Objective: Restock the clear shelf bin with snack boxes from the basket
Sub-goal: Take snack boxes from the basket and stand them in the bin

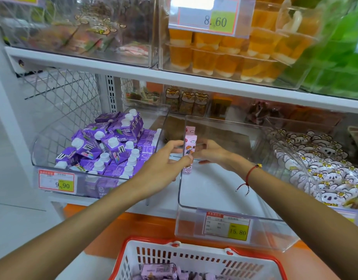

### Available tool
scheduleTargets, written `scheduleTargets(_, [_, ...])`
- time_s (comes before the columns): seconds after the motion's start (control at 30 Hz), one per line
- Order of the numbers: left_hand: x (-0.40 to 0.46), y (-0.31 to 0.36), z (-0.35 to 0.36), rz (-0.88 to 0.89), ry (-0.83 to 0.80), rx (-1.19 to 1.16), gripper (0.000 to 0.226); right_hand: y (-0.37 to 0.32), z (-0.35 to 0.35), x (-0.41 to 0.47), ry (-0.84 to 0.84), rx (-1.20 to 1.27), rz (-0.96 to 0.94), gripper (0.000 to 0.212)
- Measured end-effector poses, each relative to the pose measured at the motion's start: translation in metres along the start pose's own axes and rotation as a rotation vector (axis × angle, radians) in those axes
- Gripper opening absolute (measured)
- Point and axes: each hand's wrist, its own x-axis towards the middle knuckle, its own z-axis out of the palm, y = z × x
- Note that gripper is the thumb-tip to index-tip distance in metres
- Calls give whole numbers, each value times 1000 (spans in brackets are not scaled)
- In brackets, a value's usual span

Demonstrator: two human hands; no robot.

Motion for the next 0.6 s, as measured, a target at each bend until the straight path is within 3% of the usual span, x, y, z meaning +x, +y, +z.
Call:
scheduleTargets(0.23, [0, -3, 1, -4, 9, -20, 30, 3, -2, -9, 9, -81, 13, 54])
scheduleTargets(0.37, [-5, -3, 1, 24, 92, 38, 39, -5, -6, -28, 46, -151, -39, 59])
scheduleTargets(0.47, [-22, 5, -2, 242, 344, 196, 28, -19, -13, -60, 158, -283, -138, 61])
scheduleTargets(0.53, [-42, 16, -5, 426, 427, 219, 15, -28, -16, -97, 244, -267, -294, 43])
scheduleTargets(0.6, [-67, 25, -5, 570, 403, 273, 8, -34, -15, -145, 279, -199, -479, 18])
